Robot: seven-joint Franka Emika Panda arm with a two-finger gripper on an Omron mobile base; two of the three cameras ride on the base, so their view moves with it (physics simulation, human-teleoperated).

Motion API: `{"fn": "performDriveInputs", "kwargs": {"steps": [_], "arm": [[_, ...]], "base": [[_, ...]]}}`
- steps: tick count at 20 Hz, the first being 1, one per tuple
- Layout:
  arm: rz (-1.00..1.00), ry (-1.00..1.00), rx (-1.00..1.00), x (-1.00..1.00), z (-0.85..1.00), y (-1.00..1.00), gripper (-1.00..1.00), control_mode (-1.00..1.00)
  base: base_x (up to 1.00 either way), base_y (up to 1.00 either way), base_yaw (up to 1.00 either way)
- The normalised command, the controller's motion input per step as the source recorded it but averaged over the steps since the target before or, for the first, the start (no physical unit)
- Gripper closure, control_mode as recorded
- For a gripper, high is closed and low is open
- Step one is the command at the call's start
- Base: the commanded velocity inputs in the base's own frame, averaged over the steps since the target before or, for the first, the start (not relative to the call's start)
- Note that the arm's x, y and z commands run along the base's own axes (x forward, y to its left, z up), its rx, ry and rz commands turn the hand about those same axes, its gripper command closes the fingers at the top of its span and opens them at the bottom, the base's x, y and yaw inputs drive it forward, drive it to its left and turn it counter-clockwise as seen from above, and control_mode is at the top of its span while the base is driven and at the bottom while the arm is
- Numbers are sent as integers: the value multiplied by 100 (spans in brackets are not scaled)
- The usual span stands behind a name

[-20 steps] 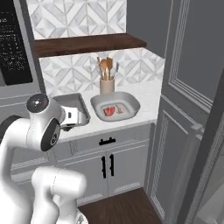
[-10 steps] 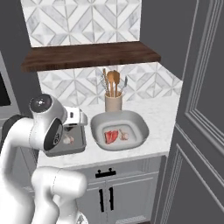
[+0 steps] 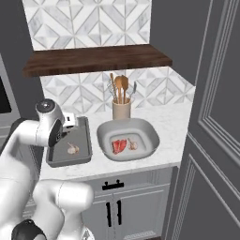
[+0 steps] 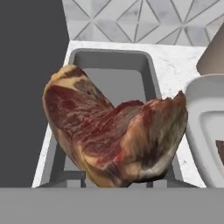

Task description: Place one garlic and one steak in each tupperware on the nearby counter, to pack two identical lunches.

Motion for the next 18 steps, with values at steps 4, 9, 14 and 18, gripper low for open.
{"fn": "performDriveInputs", "kwargs": {"steps": [4, 9, 14, 18], "arm": [[1, 24, 0, 100, -67, 58, 100, -100], [5, 15, 0, 100, -29, 35, -100, -100], [2, 7, 0, 50, 0, -47, -100, -100], [0, 0, 6, 5, 15, -83, -100, -100]], "base": [[0, 0, 0], [0, 0, 0], [0, 0, 0], [0, 0, 0]]}}
